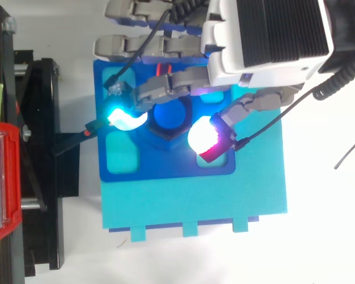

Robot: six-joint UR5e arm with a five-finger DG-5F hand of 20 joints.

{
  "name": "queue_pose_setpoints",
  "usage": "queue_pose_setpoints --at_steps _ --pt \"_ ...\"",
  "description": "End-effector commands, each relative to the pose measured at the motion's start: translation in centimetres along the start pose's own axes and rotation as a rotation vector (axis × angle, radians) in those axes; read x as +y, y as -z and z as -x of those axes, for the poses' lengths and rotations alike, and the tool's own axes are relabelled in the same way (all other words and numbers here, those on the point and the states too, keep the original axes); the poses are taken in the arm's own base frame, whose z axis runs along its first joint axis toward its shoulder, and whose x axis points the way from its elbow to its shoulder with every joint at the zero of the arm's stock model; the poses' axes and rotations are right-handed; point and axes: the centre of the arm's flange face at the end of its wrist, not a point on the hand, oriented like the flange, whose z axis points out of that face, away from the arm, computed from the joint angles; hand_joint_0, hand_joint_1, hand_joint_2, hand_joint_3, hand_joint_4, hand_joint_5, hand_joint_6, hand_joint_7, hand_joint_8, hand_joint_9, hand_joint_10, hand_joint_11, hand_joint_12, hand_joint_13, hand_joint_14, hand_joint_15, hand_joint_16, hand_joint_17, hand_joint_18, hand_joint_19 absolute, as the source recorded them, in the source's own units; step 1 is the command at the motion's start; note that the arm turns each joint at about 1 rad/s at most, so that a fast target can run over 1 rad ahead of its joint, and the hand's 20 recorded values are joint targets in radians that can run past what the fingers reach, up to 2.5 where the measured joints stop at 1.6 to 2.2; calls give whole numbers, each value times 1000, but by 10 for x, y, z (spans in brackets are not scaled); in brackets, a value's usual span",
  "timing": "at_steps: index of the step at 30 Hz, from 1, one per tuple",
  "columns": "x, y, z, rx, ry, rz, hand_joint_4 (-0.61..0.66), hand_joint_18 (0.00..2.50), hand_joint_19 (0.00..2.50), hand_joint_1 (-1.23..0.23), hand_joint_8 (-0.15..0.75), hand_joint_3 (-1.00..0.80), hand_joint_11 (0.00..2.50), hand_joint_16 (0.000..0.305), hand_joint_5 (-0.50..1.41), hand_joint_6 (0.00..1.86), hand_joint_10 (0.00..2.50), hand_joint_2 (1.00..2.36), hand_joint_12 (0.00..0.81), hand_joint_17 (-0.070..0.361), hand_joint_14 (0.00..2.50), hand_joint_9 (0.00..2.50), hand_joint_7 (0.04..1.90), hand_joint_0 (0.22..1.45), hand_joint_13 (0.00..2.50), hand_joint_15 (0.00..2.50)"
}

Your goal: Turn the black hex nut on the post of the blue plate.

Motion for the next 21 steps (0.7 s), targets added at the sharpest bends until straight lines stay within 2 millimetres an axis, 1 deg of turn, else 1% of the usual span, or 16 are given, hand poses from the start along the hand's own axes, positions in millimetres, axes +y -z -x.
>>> queue_pose_setpoints --at_steps 1,13,21 --pt "-1 0 0 0 0 1 -12 0 35 -783 119 -500 0 47 -300 501 0 1000 314 105 0 0 634 503 0 0" --pt "-2 1 0 3 5 3 26 0 36 -770 127 -500 0 48 -300 502 0 1000 319 107 0 0 657 489 0 0" --pt "-5 3 0 6 5 7 65 0 44 -702 148 -500 0 52 -300 502 0 1000 340 117 0 0 682 434 0 0"
